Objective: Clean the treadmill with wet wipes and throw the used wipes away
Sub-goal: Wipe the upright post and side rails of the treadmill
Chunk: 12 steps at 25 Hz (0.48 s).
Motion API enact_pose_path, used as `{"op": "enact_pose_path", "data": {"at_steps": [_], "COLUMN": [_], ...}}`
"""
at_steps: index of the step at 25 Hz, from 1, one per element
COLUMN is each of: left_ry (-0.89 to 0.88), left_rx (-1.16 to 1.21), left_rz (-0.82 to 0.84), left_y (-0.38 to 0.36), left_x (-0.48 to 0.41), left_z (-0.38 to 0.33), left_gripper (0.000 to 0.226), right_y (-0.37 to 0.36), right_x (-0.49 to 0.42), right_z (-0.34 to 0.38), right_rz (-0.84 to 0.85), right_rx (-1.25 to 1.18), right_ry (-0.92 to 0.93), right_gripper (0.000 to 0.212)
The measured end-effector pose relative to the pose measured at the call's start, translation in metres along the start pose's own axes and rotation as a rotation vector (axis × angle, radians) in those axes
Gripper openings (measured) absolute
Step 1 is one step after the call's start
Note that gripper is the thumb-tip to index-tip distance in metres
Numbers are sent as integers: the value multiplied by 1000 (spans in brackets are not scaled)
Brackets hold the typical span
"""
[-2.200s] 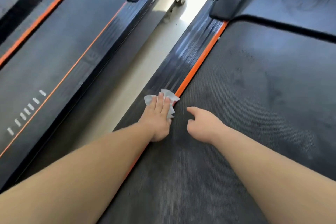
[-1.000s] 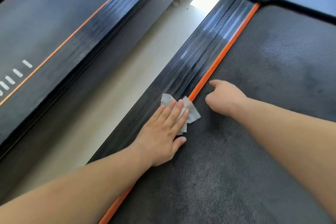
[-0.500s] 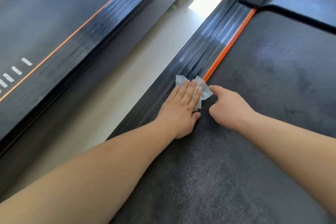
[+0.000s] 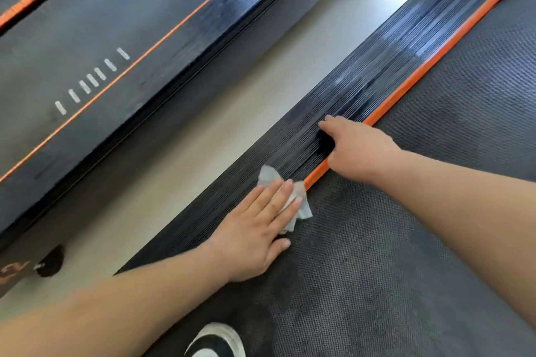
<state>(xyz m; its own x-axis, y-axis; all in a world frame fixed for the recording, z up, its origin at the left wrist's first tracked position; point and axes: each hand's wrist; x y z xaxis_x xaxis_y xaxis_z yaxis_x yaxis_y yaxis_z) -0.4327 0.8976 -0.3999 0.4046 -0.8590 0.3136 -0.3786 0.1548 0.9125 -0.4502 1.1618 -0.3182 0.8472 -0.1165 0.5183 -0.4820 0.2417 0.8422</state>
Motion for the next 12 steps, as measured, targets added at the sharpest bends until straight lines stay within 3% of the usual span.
{"op": "enact_pose_path", "data": {"at_steps": [6,12], "left_ry": [24,14], "left_rx": [-1,7], "left_rz": [-64,-83], "left_y": [25,3], "left_x": [-112,-28], "left_z": [-15,-9], "left_gripper": [76,71], "right_y": [-2,-2], "right_x": [-15,-18], "right_z": [-11,-16], "right_rz": [131,162], "right_rx": [34,-24], "right_ry": [57,69], "right_gripper": [58,72]}}
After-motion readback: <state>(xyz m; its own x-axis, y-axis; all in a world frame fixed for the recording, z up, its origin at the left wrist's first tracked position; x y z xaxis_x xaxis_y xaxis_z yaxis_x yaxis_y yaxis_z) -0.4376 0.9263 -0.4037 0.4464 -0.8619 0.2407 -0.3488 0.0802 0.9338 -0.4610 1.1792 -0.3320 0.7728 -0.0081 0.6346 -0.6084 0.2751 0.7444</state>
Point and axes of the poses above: each hand's wrist, its own x-axis away from the middle knuckle, its own y-axis out of the back of the hand, z = x × y, and after that the axes turned 13 degrees about x, right-handed
